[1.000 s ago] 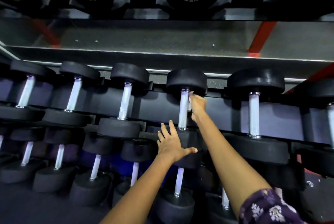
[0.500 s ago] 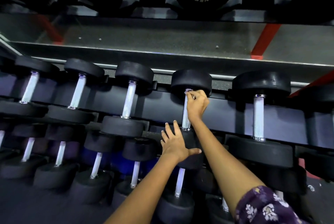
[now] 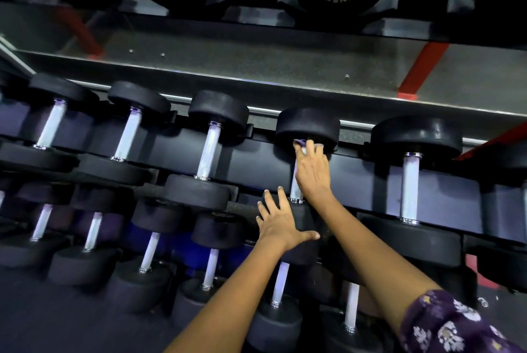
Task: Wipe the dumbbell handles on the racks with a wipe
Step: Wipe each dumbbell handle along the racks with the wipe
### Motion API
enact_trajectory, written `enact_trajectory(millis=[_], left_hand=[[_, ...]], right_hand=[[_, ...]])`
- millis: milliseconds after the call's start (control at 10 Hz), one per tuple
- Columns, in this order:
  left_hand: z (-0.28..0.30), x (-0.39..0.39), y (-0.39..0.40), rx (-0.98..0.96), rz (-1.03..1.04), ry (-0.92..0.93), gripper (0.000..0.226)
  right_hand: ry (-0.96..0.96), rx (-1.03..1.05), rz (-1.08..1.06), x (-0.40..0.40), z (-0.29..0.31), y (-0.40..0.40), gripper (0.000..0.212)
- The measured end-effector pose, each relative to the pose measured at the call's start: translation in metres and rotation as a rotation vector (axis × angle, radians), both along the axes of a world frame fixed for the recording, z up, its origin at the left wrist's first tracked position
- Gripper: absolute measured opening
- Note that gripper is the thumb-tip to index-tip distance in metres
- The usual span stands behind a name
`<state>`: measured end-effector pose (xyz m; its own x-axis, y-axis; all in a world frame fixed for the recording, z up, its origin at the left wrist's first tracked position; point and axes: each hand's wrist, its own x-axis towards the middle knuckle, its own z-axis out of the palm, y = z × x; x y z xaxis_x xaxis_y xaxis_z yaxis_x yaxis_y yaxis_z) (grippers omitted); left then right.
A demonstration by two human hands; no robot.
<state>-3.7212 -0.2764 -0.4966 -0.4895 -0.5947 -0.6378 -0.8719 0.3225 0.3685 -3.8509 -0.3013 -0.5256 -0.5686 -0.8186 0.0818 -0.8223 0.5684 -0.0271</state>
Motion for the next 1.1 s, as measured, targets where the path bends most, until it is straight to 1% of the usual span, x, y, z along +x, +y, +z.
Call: enact_trajectory(millis=[100,200,300,400,500,600,700,800,900,1000,1100], left_hand=[[0.000,-0.001,0.000,-0.002,-0.002,0.005,0.132],[-0.001,0.000,-0.001,0.000,0.006,0.001,0.131],[-0.001,0.001,0.000,0.006,0.008,0.003,0.132],[-0.002,0.001,0.000,0.009,0.008,0.011,0.132],[-0.003,0.001,-0.001,0.008,0.000,0.006,0.132],[-0.004,0.001,-0.001,0.017,0.005,0.009,0.131],[-0.002,0.001,-0.002,0.022,0.004,0.010,0.132],[0.000,0.001,-0.003,0.016,0.001,0.015,0.130],[0.001,0.002,-0.002,0.015,0.003,0.015,0.130],[0.001,0.002,-0.001,0.014,0.005,0.009,0.131],[0.000,0.001,-0.001,0.017,0.007,0.016,0.131]], right_hand=[[0.110,0.035,0.028,0.001,0.003,-0.002,0.034],[0.126,0.192,0.108,0.003,0.012,-0.014,0.024],[0.170,0.218,0.183,0.006,0.010,-0.006,0.028],[0.241,0.356,0.525,0.003,0.008,0.009,0.028],[0.328,0.288,0.780,-0.034,0.016,0.007,0.037],[0.150,0.271,0.815,-0.045,0.019,0.016,0.047],[0.118,0.344,0.897,-0.041,0.016,0.027,0.048],[0.206,0.552,0.950,-0.053,0.039,0.007,0.051],[0.209,0.527,0.848,-0.049,0.037,-0.004,0.034],[0.143,0.452,0.965,-0.033,0.010,0.011,0.036],[0.158,0.625,1.014,-0.037,0.023,0.005,0.030]])
